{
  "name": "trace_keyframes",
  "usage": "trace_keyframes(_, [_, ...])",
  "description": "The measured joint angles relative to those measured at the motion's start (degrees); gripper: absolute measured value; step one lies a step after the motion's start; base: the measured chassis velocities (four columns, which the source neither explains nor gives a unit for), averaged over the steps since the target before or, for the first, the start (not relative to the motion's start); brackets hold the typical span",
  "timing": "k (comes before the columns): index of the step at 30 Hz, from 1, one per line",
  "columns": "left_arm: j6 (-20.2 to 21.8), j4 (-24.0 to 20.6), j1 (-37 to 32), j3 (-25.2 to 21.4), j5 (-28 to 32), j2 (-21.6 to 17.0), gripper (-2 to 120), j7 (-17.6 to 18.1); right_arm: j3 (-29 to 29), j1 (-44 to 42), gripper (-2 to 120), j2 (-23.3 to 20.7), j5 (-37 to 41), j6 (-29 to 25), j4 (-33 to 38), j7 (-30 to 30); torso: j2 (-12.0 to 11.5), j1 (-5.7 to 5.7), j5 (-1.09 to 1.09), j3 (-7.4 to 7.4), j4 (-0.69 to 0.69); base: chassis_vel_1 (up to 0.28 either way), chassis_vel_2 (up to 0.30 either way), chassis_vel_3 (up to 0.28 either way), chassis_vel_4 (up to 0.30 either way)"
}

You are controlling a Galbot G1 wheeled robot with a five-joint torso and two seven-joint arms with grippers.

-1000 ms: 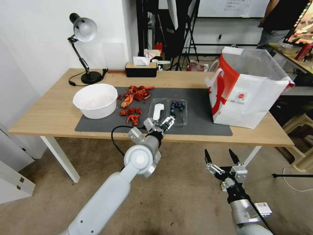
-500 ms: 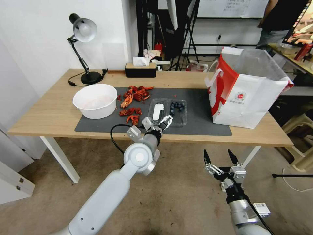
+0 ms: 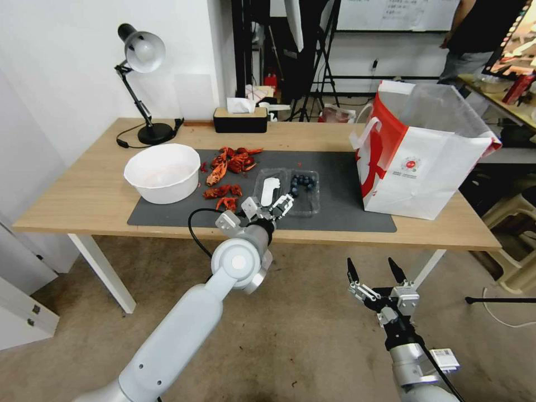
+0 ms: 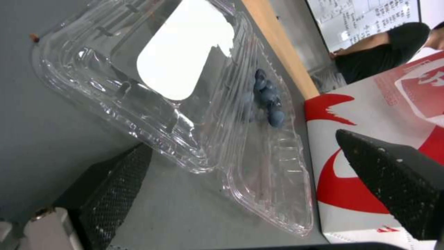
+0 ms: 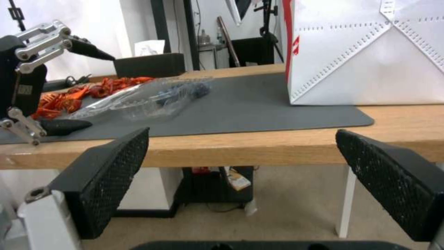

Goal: Close the takeout container lid, then place the container into the takeout bag.

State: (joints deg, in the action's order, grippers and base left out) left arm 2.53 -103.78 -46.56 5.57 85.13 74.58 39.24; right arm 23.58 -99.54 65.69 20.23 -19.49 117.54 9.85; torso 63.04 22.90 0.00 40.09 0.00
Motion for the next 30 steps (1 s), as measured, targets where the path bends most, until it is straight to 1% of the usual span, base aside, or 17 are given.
trace_keyframes(7, [-0.3,0.4,-0.04,-0.3,0.57,0.51,100,-0.2,-0.17,-0.04,100,0.23,-0.39,-0.11,-0.12,0.0,0.0,0.0,0.01,0.0,0.01,0.0,0.0,0.0,0.0])
trace_keyframes(14, [-1.19,0.74,-0.67,-0.61,0.85,0.71,100,-2.93,-0.22,-0.39,100,0.36,-0.87,-0.35,-0.28,-0.06,-0.02,0.02,0.01,0.02,0.03,0.0,0.0,0.0,0.0])
trace_keyframes(18, [-1.42,0.76,-0.87,-0.71,0.84,0.71,100,-3.64,-0.26,-0.39,100,0.36,-0.92,-0.36,-0.28,-0.07,-0.02,0.02,0.01,0.02,0.04,0.0,0.0,0.0,0.0])
trace_keyframes(22, [-1.92,0.69,-1.24,-0.9,0.98,0.52,100,-5.35,-0.42,-0.23,100,0.31,-1.01,-0.36,-0.3,-0.07,-0.04,0.04,-0.01,0.03,0.02,0.0,0.0,0.0,0.0])
trace_keyframes(25, [-2.07,0.68,-1.31,-0.95,1.05,0.53,100,-5.66,-0.47,-0.23,100,0.35,-1.08,-0.36,-0.33,-0.07,-0.04,0.04,-0.01,0.04,0.01,0.0,0.0,0.0,0.0])
trace_keyframes(30, [-2.42,0.5,-1.88,-1.0,1.2,0.66,100,-7.57,-0.61,-0.31,100,0.54,-1.29,-0.37,-0.5,-0.09,-0.05,0.05,-0.01,0.04,-0.02,0.0,0.0,0.0,0.0])
